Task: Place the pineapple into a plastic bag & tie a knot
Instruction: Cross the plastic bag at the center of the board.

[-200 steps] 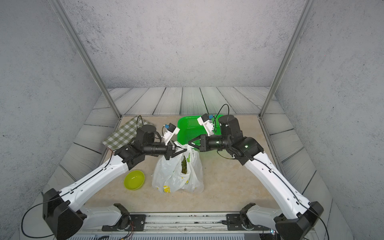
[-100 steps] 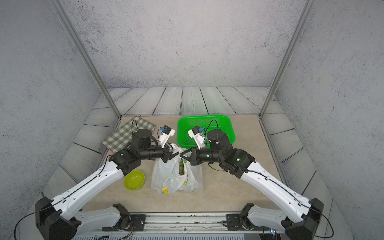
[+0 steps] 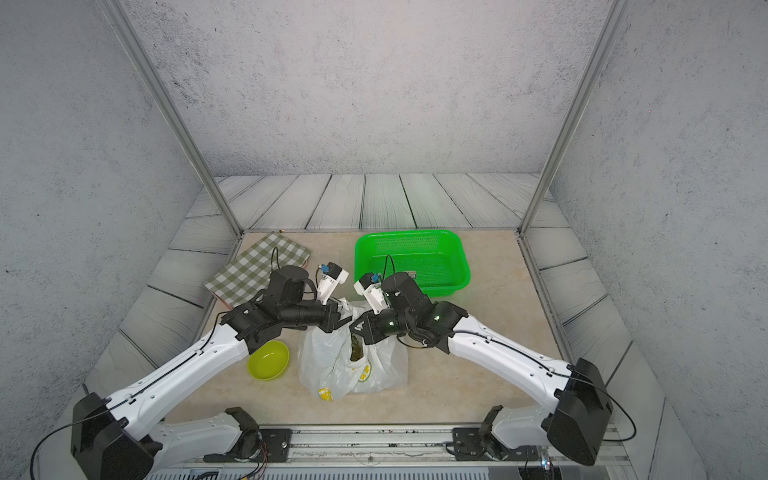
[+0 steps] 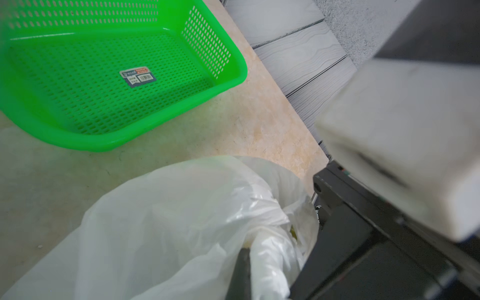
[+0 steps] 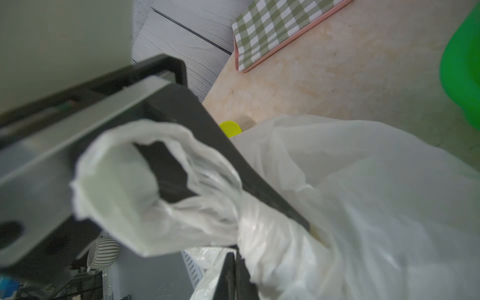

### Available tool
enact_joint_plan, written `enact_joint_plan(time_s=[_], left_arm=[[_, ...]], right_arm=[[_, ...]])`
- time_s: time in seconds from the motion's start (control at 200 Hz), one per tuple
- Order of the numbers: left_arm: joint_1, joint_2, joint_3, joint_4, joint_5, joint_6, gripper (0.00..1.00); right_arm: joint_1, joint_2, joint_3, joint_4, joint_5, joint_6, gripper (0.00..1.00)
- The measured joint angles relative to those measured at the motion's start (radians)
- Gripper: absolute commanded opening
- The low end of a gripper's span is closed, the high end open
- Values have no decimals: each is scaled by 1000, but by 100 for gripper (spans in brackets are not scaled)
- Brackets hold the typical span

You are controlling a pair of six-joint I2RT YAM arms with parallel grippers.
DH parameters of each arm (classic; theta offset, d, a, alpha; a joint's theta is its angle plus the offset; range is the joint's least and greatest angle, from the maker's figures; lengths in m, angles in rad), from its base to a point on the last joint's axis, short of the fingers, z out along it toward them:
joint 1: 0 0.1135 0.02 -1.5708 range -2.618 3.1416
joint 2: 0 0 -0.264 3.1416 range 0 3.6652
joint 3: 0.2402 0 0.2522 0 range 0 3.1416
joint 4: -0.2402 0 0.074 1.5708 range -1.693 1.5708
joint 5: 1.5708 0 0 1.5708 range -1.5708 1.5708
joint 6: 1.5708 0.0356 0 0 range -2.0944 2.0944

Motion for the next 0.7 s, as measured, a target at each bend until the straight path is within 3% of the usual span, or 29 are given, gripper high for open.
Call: enact_joint_plan(time_s=[0.235, 0.445, 0.701], left_arm=[[5, 0, 0, -24, 8, -6, 0], [7, -14, 0, -42, 17, -3, 15], [12, -61, 0, -68, 41, -6, 21]], right_arm=[[11, 2, 12, -29, 58, -41, 0], [11, -3, 27, -60, 75, -41, 0], [-1, -3, 28, -90, 80, -41, 0]])
